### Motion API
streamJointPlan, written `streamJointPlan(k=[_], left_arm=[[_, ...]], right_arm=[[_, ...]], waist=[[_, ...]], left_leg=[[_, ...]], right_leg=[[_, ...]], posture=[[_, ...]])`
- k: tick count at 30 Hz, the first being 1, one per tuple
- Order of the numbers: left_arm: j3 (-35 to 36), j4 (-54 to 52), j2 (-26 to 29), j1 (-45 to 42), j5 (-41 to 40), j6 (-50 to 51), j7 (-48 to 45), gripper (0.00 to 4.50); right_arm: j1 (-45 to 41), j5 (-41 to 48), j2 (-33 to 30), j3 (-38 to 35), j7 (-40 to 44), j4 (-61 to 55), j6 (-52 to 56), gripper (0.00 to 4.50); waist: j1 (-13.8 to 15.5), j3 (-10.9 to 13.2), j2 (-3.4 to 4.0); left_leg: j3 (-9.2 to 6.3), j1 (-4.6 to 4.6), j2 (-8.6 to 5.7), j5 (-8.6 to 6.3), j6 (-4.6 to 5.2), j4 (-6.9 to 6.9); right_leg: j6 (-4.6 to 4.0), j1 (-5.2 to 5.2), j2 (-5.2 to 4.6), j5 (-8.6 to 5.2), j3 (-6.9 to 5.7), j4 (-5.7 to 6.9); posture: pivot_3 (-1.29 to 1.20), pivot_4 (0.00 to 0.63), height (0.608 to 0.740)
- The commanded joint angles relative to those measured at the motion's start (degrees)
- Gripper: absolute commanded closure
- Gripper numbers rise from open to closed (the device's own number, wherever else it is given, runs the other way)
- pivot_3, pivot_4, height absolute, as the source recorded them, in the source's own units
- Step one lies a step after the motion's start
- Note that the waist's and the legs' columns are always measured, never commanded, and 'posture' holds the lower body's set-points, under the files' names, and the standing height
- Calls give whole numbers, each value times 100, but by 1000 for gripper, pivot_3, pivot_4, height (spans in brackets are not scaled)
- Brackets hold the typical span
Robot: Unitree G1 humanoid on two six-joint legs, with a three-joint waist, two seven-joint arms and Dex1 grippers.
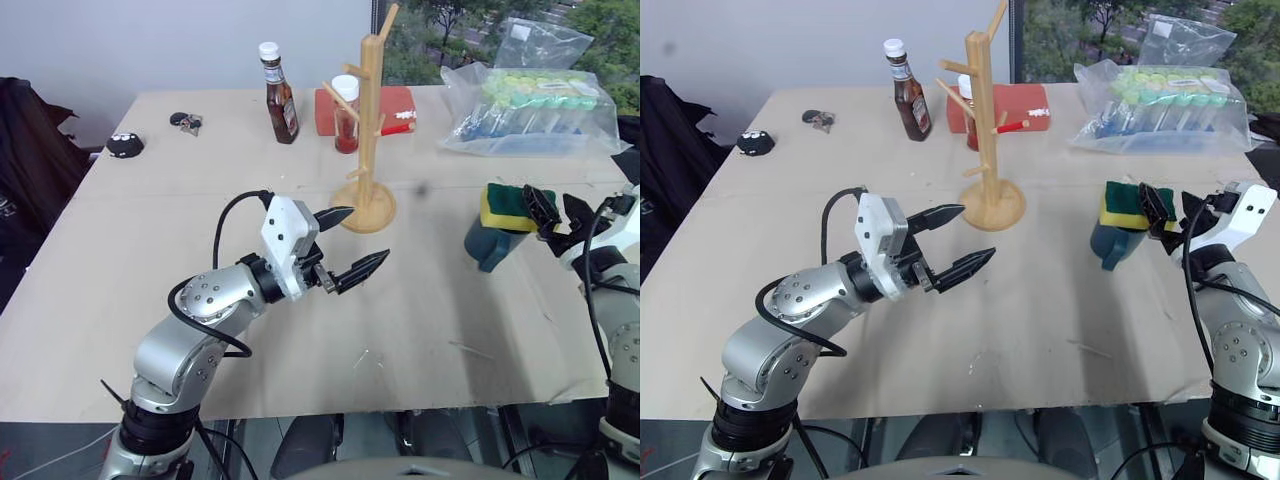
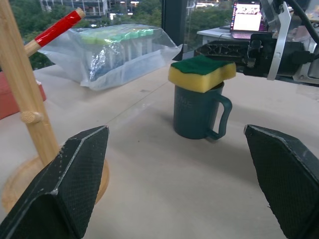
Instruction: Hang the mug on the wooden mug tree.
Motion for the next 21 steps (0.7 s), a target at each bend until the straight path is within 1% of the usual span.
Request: streamJointPlan(k=[1, 6, 11, 14, 16, 17, 18, 20, 21], left_arm=[[34, -97, -93, -59, -163, -174, -103, 0], [245, -231, -132, 28, -782, -217, -503, 0], [175, -176, -121, -45, -907, -321, -655, 0], [140, -126, -104, -56, -900, -380, -722, 0], [124, -91, -94, -66, -876, -406, -750, 0], [118, -82, -96, -70, -868, -413, -758, 0], [105, -69, -98, -82, -852, -417, -763, 0], [82, -56, -100, -97, -823, -429, -757, 0], [78, -54, -96, -102, -817, -434, -754, 0]], right_arm=[[-139, 49, -86, -82, -8, -8, 94, 43], [-162, 115, -97, -151, 19, -41, 174, 43], [-158, 132, -85, -206, 0, -79, 190, 43], [-140, 147, -73, -211, -3, -111, 205, 864], [-144, 148, -72, -202, -6, -110, 205, 1775], [-142, 154, -74, -200, -8, -114, 207, 2671], [-139, 158, -76, -200, -7, -117, 205, 2860], [-134, 162, -78, -208, -10, -132, 194, 3752], [-140, 168, -76, -216, -16, -139, 187, 3962]], waist=[[-7, 0, 1], [-18, 0, 1], [-15, 0, 1], [-15, 0, 1], [-16, 0, 1], [-16, 0, 1], [-16, 0, 1], [-16, 0, 1], [-15, 0, 1]], left_leg=[[0, 1, 0, -2, 4, 0], [0, 4, 4, -3, 4, 0], [1, 3, 4, -3, 5, 1], [1, 3, 3, -2, 4, 1], [1, 4, 3, -3, 5, 1], [1, 3, 3, -3, 5, 1], [1, 3, 3, -3, 5, 1], [1, 3, 3, -3, 5, 1], [1, 3, 3, -3, 5, 1]], right_leg=[[0, 0, 0, 0, 1, 0], [0, 0, 5, 0, 0, 3], [0, 0, 5, 0, 1, 3], [0, 0, 5, 0, 2, 3], [0, 0, 5, 0, 2, 3], [0, 0, 5, 0, 2, 3], [0, 0, 5, 0, 2, 3], [0, 0, 6, 0, 2, 3], [0, 0, 6, 0, 2, 3]], posture=[[0, 150, 740], [0, 150, 740], [0, 150, 740], [0, 150, 740], [0, 150, 740], [0, 150, 740], [0, 150, 740], [0, 150, 740], [0, 150, 740]])
